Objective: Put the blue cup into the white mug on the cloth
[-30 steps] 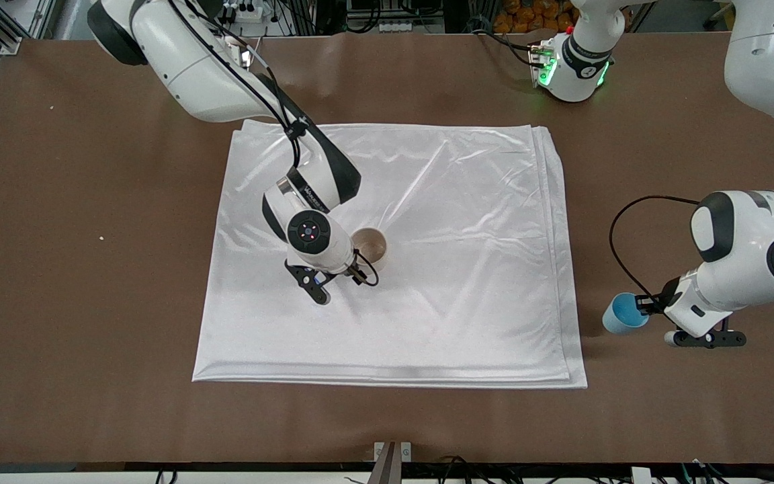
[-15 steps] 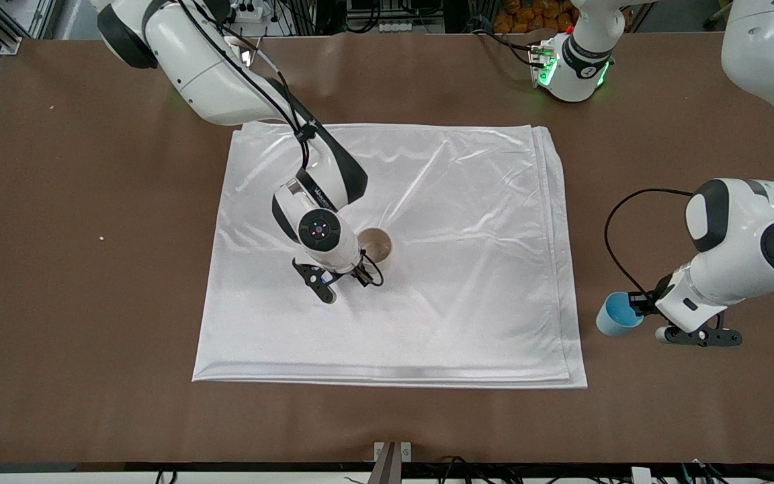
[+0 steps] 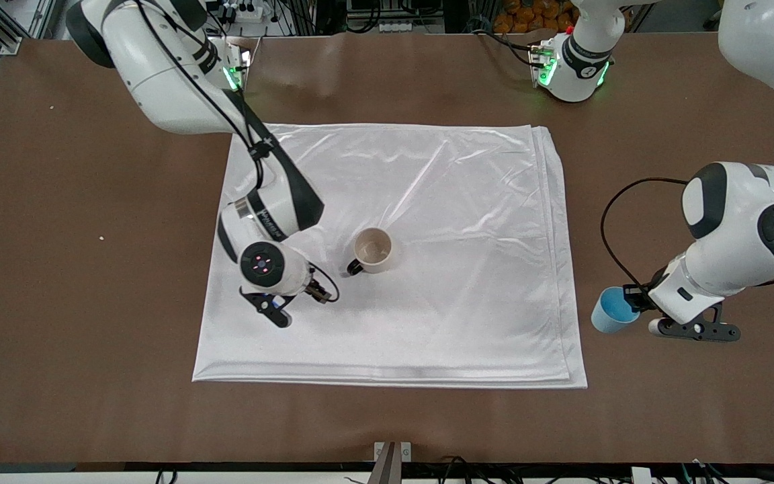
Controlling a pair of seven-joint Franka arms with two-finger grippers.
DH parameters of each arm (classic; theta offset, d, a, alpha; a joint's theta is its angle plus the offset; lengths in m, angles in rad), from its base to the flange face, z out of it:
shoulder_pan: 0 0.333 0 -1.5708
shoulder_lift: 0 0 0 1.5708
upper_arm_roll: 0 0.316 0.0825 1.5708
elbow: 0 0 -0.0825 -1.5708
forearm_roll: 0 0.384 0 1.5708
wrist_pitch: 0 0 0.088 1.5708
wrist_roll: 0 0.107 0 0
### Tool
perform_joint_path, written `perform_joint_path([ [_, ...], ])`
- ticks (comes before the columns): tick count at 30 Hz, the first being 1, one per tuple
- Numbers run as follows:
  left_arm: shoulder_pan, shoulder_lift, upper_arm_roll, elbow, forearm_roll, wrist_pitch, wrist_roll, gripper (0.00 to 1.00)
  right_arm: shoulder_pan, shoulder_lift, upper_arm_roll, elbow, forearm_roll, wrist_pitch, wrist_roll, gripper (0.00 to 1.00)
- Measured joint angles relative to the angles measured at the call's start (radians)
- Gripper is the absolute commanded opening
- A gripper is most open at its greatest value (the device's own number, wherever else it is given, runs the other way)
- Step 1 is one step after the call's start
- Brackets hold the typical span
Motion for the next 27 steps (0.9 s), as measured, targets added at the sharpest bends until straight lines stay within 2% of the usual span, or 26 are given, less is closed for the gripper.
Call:
perform_joint_path([
  [7, -0.039, -0.035, -0.002, 0.01, 0.0, -0.049, -0.014, 0.0, -0.114, -0.038, -0.005, 0.004, -0.003, -0.108, -0.295, 1.0],
  [16, -0.101, -0.066, -0.007, 0.034, 0.0, -0.121, -0.114, 0.0, -0.265, -0.047, -0.005, 0.004, -0.004, -0.146, -0.595, 0.98],
  [19, -0.113, -0.072, -0.011, 0.037, 0.0, -0.125, -0.135, 0.0, -0.278, -0.05, -0.004, 0.0, -0.004, -0.155, -0.622, 0.95],
  [27, -0.118, -0.089, -0.052, 0.04, 0.0, -0.153, -0.193, 0.0, -0.266, -0.11, 0.008, -0.064, -0.004, -0.156, -0.682, 0.97],
])
